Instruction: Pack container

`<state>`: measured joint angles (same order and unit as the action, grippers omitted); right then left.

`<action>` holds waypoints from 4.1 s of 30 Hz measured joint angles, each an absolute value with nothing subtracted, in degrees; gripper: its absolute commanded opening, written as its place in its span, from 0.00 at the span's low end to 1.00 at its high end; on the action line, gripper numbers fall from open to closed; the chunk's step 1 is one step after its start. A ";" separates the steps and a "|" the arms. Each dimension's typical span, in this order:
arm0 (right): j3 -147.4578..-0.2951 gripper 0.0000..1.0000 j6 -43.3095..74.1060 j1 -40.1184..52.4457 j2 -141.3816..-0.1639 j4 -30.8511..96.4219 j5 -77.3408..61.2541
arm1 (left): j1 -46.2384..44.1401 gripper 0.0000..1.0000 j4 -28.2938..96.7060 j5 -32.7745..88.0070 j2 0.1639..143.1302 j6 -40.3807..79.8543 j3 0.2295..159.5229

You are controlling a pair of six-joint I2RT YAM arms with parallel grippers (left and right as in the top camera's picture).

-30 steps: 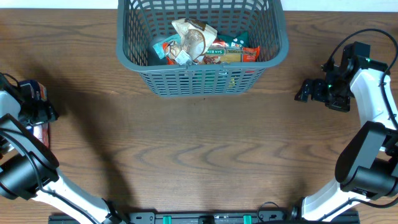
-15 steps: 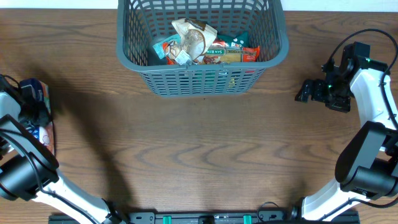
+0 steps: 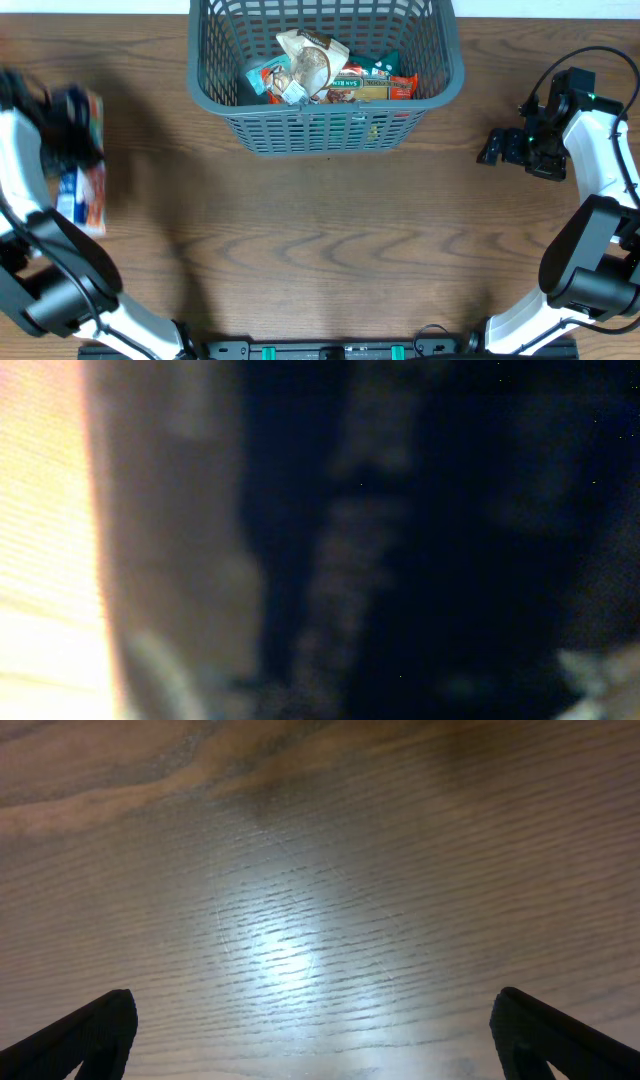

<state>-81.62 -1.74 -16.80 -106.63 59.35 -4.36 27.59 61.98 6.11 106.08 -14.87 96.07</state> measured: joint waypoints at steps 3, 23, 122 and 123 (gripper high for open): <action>-81.62 0.99 -1.74 -16.80 -106.63 59.40 -4.25 | 21.47 0.05 68.23 6.94 102.98 -13.89 109.43; -81.60 0.99 -2.17 -16.80 -106.63 60.25 -4.05 | -18.22 0.06 54.22 8.64 106.89 -39.83 135.46; -51.79 0.99 -0.03 -2.66 -35.57 57.74 -0.05 | -0.97 0.99 43.27 1.08 37.34 -13.06 47.79; -51.79 0.99 -0.03 -2.66 -35.57 58.39 -0.01 | -0.97 0.99 43.29 1.08 37.34 -13.06 47.79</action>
<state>-51.79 -0.03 -2.66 -35.57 58.39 -0.01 -0.97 43.29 1.08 37.34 -13.06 47.79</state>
